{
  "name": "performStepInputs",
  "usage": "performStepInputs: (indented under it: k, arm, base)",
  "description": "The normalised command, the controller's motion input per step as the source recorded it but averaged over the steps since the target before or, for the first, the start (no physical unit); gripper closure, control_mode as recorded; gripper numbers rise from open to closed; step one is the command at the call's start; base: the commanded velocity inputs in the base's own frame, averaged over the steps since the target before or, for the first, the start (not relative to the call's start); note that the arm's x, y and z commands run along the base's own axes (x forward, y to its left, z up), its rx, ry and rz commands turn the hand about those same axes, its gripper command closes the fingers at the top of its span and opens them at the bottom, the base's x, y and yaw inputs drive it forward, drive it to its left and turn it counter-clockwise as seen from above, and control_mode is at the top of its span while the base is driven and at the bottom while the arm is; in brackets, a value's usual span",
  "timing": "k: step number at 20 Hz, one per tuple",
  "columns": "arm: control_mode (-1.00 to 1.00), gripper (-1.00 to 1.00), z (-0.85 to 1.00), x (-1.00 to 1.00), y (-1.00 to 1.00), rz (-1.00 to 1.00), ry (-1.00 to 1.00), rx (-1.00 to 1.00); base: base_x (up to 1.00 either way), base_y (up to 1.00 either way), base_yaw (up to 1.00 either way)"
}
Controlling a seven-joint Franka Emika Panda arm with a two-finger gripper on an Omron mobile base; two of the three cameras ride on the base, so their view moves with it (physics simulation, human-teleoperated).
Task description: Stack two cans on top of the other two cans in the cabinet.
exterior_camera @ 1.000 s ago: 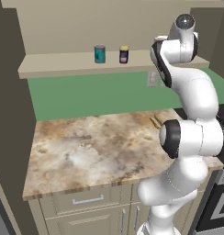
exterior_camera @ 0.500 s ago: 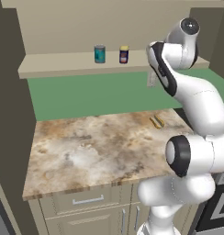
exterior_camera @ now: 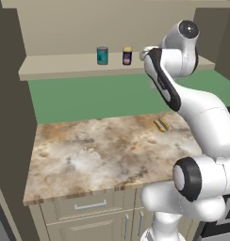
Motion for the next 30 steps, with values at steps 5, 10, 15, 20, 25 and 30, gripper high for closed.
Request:
performStepInputs:
  k: [5, 10, 15, 20, 25, 30]
  arm:
    - [-1.00, -1.00, 0.00, -0.30, 0.58, -0.06, 0.00, 0.00]
    - [-1.00, -1.00, 0.01, -0.10, 0.50, -0.05, 0.00, 0.00]
    - [-1.00, -1.00, 0.08, 0.05, 0.30, -0.02, 0.00, 0.04]
    - [-1.00, -1.00, 0.05, 0.24, 0.15, 0.00, 0.00, 0.02]
    - [-1.00, -1.00, 0.00, 0.30, 0.01, 0.00, 0.00, 0.00]
    - [-1.00, -1.00, -0.02, 0.30, 0.00, -0.01, 0.00, 0.00]
  base:
    - [0.00, 0.00, 0.00]
    - [0.00, 0.00, 0.00]
    - [0.00, 0.00, 0.00]
    - [0.00, 0.00, 0.00]
    - [0.00, 0.00, 0.00]
    - [0.00, 0.00, 0.00]
